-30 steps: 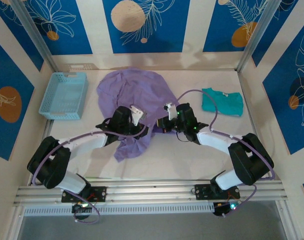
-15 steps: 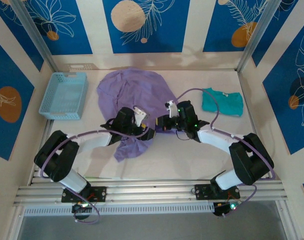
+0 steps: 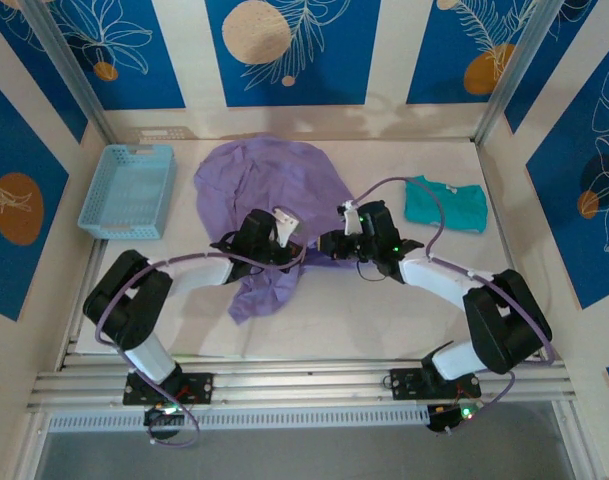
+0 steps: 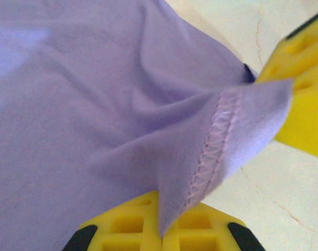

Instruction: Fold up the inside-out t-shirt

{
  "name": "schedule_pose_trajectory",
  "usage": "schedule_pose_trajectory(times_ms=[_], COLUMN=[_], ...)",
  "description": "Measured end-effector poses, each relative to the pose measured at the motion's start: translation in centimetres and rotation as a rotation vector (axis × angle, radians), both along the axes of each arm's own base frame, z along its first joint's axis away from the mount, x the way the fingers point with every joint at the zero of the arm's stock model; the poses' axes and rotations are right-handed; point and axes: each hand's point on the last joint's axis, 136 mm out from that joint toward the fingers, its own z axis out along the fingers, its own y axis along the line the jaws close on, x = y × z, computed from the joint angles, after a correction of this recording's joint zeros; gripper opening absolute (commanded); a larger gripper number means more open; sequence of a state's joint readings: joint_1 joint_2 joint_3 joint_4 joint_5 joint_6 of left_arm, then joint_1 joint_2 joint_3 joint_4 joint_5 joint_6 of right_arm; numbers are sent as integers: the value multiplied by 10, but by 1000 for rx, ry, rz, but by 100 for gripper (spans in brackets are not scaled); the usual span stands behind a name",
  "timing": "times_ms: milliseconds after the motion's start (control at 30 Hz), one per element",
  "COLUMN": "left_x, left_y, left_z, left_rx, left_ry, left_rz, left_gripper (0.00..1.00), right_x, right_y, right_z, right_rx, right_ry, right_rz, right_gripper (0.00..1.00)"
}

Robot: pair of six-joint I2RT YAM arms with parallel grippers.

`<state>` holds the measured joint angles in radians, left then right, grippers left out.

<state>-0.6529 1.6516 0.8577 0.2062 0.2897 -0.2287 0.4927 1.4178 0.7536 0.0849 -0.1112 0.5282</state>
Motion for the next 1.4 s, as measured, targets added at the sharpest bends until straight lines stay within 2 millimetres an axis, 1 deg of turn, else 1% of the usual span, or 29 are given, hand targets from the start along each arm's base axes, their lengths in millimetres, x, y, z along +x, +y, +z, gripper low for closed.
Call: schedule_pose_trajectory(times_ms=[33, 67, 100, 133, 233, 267, 300, 333, 367, 467, 567, 600, 667, 767, 867, 933, 1067, 1167, 1300, 1400], left_x=[1, 2, 4, 5, 7, 7, 6, 6, 6, 6, 5, 5, 4, 3, 1, 0, -1, -2, -5, -5], left_y=[2, 3, 5, 7, 10, 11, 11, 11, 11, 11, 12, 12, 12, 12, 13, 14, 15, 16, 17, 18], left_z=[2, 6, 12, 18, 40, 47, 52, 55, 57, 57, 55, 55, 54, 53, 50, 49, 46, 43, 38, 37], left_rx=[-2, -6, -14, -21, -52, -64, -71, -76, -80, -78, -77, -77, -78, -77, -69, -65, -58, -53, -44, -41], left_ry=[-3, -7, -15, -25, -63, -76, -86, -91, -92, -89, -79, -73, -66, -56, -47, -41, -33, -27, -16, -13], left_rz=[8, 18, 28, 36, 56, 57, 57, 57, 59, 60, 62, 65, 66, 64, 63, 64, 64, 64, 64, 64], left_gripper=[0, 0, 0, 0, 0, 0, 0, 0, 0, 0, 0, 0, 0, 0, 0, 0, 0, 0, 0, 0], right_x=[1, 3, 6, 9, 30, 39, 49, 60, 75, 113, 148, 158, 169, 188, 195, 189, 182, 178, 174, 172], right_y=[-6, -18, -33, -45, -100, -119, -134, -145, -153, -154, -154, -155, -160, -174, -184, -192, -208, -228, -263, -281], right_z=[0, 2, 4, 7, 18, 21, 24, 25, 26, 20, 4, -5, -22, -56, -82, -94, -96, -98, -99, -99], right_rx=[-17, -39, -56, -67, -87, -90, -93, -98, -106, -134, -163, -176, -196, -234, -272, -300, -337, -361, -381, -384], right_ry=[1, 6, 8, 4, 1, 10, 20, 33, 46, 85, 134, 160, 206, 301, 371, 414, 435, 450, 464, 470], right_rz=[-21, -61, -106, -139, -304, -361, -401, -431, -450, -436, -421, -419, -418, -415, -409, -408, -417, -438, -490, -519], right_gripper=[55, 59, 66, 68, 69, 69, 68, 67, 66, 64, 63, 63, 62, 61, 60, 60, 59, 58, 57, 56])
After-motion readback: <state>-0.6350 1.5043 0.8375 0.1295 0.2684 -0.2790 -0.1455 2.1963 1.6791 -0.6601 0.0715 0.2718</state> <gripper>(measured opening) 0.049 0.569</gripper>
